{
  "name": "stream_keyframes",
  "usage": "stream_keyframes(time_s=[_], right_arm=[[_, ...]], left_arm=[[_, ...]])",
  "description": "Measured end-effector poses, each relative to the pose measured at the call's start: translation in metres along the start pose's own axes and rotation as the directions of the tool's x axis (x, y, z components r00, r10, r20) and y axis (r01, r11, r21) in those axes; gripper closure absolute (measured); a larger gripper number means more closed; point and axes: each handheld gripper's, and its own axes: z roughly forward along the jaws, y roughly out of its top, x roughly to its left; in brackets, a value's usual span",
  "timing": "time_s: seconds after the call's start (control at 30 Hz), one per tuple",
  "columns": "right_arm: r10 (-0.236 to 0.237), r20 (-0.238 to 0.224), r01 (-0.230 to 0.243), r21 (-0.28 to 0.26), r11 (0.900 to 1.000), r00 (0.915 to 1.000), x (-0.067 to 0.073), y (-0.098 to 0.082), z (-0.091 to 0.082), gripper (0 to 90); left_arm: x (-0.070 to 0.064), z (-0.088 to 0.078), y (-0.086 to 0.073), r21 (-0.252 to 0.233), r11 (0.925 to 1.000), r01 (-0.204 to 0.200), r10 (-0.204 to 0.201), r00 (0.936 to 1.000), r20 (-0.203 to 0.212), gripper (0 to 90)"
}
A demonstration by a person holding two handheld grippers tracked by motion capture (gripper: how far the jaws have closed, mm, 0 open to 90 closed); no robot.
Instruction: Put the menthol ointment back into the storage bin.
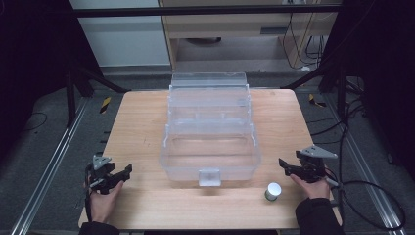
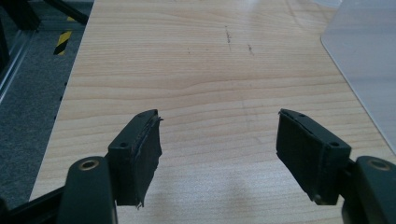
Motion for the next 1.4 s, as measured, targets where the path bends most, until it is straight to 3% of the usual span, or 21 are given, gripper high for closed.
stream_keyframes(time_s=[0.17,0.33,0.43,0.53,0.67,0.7,0.73,0.77,0.8,0.83,0.9,0.93,1.03,1.07,1.1,1.13,1.17,1.2,1.23,1.33,1.4], right_arm=[[-0.039,-0.006,0.039,0.021,0.999,0.9992,-0.002,0.004,-0.007,27.7],[-0.04,-0.036,0.042,0.059,0.997,0.9986,0.0,0.012,-0.012,31.3],[-0.078,-0.047,0.082,0.09,0.993,0.9958,0.001,0.02,-0.016,31.9],[-0.097,-0.087,0.106,0.106,0.989,0.9916,0.001,0.031,-0.021,32.3],[-0.164,-0.115,0.179,0.138,0.974,0.9797,0.002,0.049,-0.026,32.0],[-0.183,-0.149,0.206,0.151,0.967,0.9717,0.003,0.059,-0.028,31.3],[-0.183,-0.149,0.206,0.151,0.967,0.9717,0.003,0.059,-0.028,31.3],[-0.211,-0.171,0.24,0.171,0.956,0.9624,0.005,0.067,-0.029,30.4],[-0.211,-0.171,0.24,0.171,0.956,0.9624,0.005,0.067,-0.029,30.4],[-0.233,-0.203,0.272,0.195,0.942,0.9512,0.008,0.075,-0.03,30.1],[-0.248,-0.212,0.29,0.198,0.936,0.9453,0.009,0.077,-0.03,29.6],[-0.279,-0.252,0.335,0.214,0.918,0.9264,0.013,0.083,-0.032,29.5],[-0.292,-0.277,0.359,0.231,0.904,0.9154,0.017,0.087,-0.033,29.2],[-0.303,-0.291,0.376,0.24,0.895,0.9076,0.019,0.09,-0.034,29.2],[-0.334,-0.319,0.418,0.244,0.875,0.8868,0.023,0.094,-0.035,29.1],[-0.346,-0.327,0.433,0.246,0.867,0.8796,0.025,0.095,-0.035,29.1],[-0.346,-0.327,0.433,0.246,0.867,0.8796,0.025,0.095,-0.035,29.1],[-0.386,-0.361,0.489,0.259,0.833,0.8491,0.031,0.097,-0.036,29.2],[-0.386,-0.361,0.489,0.259,0.833,0.8491,0.031,0.097,-0.036,29.2],[-0.401,-0.408,0.529,0.274,0.803,0.8201,0.038,0.101,-0.038,29.5],[-0.405,-0.426,0.545,0.286,0.788,0.8091,0.041,0.102,-0.038,29.9]], left_arm=[[-0.004,0.001,-0.001,0.006,0.9998,-0.018,0.018,0.9998,0.014,29.9],[-0.006,0.004,-0.002,0.023,0.9996,-0.019,0.018,0.9994,0.03,29.1],[-0.009,0.004,-0.001,0.022,0.9992,-0.033,0.032,0.9989,0.033,28.4],[-0.011,0.004,-0.002,0.029,0.9988,-0.039,0.038,0.9986,0.037,28.1],[-0.011,0.004,-0.002,0.029,0.9988,-0.04,0.039,0.9984,0.04,28.0],[-0.011,0.004,-0.002,0.029,0.9986,-0.043,0.042,0.9982,0.042,28.0],[-0.011,0.004,-0.002,0.029,0.9986,-0.043,0.042,0.9982,0.042,28.0],[-0.011,0.003,-0.002,0.027,0.9986,-0.045,0.044,0.9981,0.044,28.0],[-0.011,0.003,-0.002,0.027,0.9986,-0.045,0.044,0.9981,0.044,28.0],[-0.011,0.003,-0.002,0.025,0.9986,-0.047,0.045,0.998,0.044,28.0],[-0.011,0.004,-0.002,0.029,0.9984,-0.049,0.048,0.998,0.043,28.0],[-0.011,0.004,-0.002,0.032,0.9983,-0.05,0.048,0.9979,0.043,28.0],[-0.011,0.004,-0.002,0.033,0.9981,-0.051,0.05,0.9977,0.045,28.0],[-0.011,0.004,-0.002,0.033,0.998,-0.054,0.053,0.9976,0.045,28.0],[-0.011,0.004,-0.002,0.037,0.9975,-0.06,0.058,0.997,0.051,28.0],[-0.011,0.005,-0.002,0.039,0.9971,-0.066,0.064,0.9966,0.051,27.8],[-0.011,0.005,-0.002,0.039,0.9971,-0.066,0.064,0.9966,0.051,27.8],[-0.012,0.005,-0.003,0.04,0.9969,-0.068,0.066,0.9965,0.05,27.8],[-0.013,0.005,-0.003,0.041,0.9965,-0.073,0.071,0.9962,0.049,27.8],[-0.014,0.006,-0.003,0.044,0.9958,-0.08,0.078,0.9957,0.049,27.7],[-0.014,0.006,-0.003,0.045,0.9958,-0.08,0.078,0.9957,0.05,27.8]])
